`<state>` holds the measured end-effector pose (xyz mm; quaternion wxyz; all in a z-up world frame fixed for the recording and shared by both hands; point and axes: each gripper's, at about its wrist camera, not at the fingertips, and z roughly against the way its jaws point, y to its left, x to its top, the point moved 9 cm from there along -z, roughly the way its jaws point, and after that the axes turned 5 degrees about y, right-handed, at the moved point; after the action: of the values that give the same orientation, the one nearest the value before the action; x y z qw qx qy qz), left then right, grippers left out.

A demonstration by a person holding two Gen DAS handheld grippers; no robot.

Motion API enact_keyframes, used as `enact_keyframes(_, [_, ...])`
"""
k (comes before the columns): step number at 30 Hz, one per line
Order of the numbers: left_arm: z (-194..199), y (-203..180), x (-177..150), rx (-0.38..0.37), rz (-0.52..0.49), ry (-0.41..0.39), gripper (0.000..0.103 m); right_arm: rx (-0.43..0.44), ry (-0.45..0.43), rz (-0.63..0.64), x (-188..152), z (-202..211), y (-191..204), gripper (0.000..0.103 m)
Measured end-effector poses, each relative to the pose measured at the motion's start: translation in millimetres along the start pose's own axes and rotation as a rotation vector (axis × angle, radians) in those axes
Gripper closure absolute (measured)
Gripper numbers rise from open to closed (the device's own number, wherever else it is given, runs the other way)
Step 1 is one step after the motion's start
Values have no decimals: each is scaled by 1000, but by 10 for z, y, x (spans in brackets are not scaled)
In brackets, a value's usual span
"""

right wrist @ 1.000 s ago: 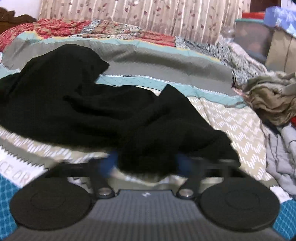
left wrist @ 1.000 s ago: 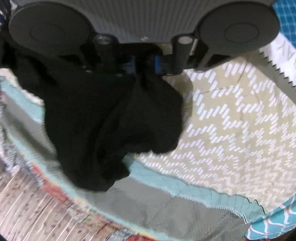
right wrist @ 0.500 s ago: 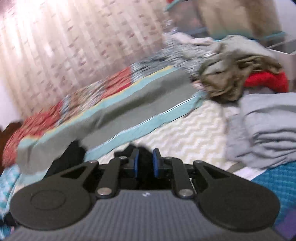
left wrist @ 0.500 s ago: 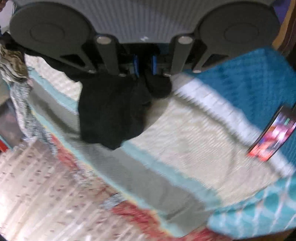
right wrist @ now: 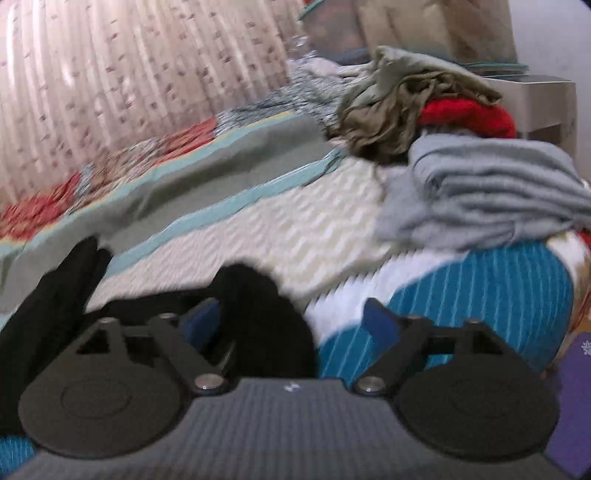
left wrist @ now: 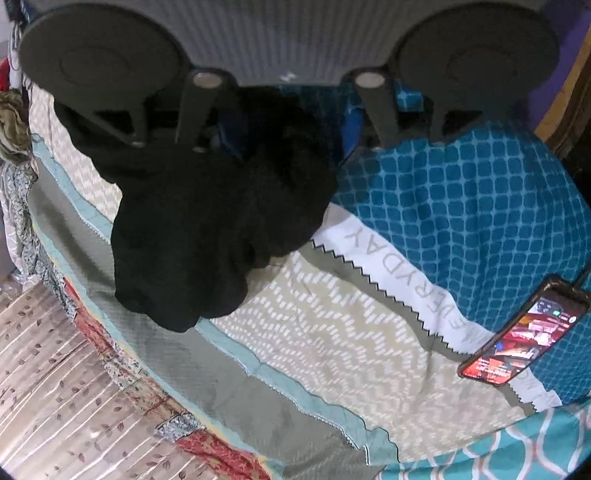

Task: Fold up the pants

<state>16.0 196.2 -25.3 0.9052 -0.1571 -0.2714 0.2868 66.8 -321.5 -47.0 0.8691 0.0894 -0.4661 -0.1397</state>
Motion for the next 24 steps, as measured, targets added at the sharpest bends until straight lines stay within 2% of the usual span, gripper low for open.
enact_keyframes(2, [-32, -4, -12, 9, -9, 8, 51, -38, 30, 133, -78, -94, 126, 13])
enact_keyframes(3, [-47, 2, -8, 8, -13, 10, 54, -70, 54, 195, -12, -241, 125, 13])
enact_keyframes(5, [-47, 6, -10, 6, -12, 12, 54, -99, 76, 307, -43, -387, 228, 20])
enact_keyframes(6, [-45, 18, -7, 5, -9, 13, 55, -88, 65, 348, -10, -425, 223, 32])
enact_keyframes(7, [-48, 40, 2, 3, -5, 17, 56, -119, 87, 389, 48, -485, 229, 79])
enact_keyframes(8, [-39, 53, 6, 0, 1, 21, 58, -146, 115, 393, 79, -484, 169, 93])
enact_keyframes(10, [-14, 73, 27, -6, 8, 17, 60, -55, 96, 240, 481, -421, 10, 93])
enact_keyframes(13, [-13, 72, 46, 5, 5, 13, 62, -79, 32, 65, 1213, -493, -425, 93])
enact_keyframes(15, [-43, 66, 46, 14, 11, 16, 62, -21, 94, -113, 1495, -771, -810, 80])
enact_keyframes(16, [-54, 60, 42, 17, 12, 18, 62, -19, 134, -180, 1563, -945, -989, 51])
enact_keyframes(17, [-58, 50, 31, 19, 12, 19, 62, -74, 141, -226, 1583, -1052, -1147, 36])
enact_keyframes(18, [-59, 49, 25, 19, 10, 18, 62, -157, 127, -261, 1562, -1096, -1294, 37])
enact_keyframes(19, [-52, 50, 20, 19, 8, 15, 62, -197, 109, -283, 1539, -1104, -1395, 36])
enact_keyframes(20, [-47, 57, 15, 19, 5, 14, 61, -187, 94, -310, 1482, -1075, -1444, 36])
enact_keyframes(22, [-63, 74, 11, 22, 2, 21, 59, -93, 75, -371, 1278, -986, -1473, 37])
enact_keyframes(24, [-118, 94, 21, 38, 5, 38, 58, -54, 78, -353, 1082, -922, -1434, 37])
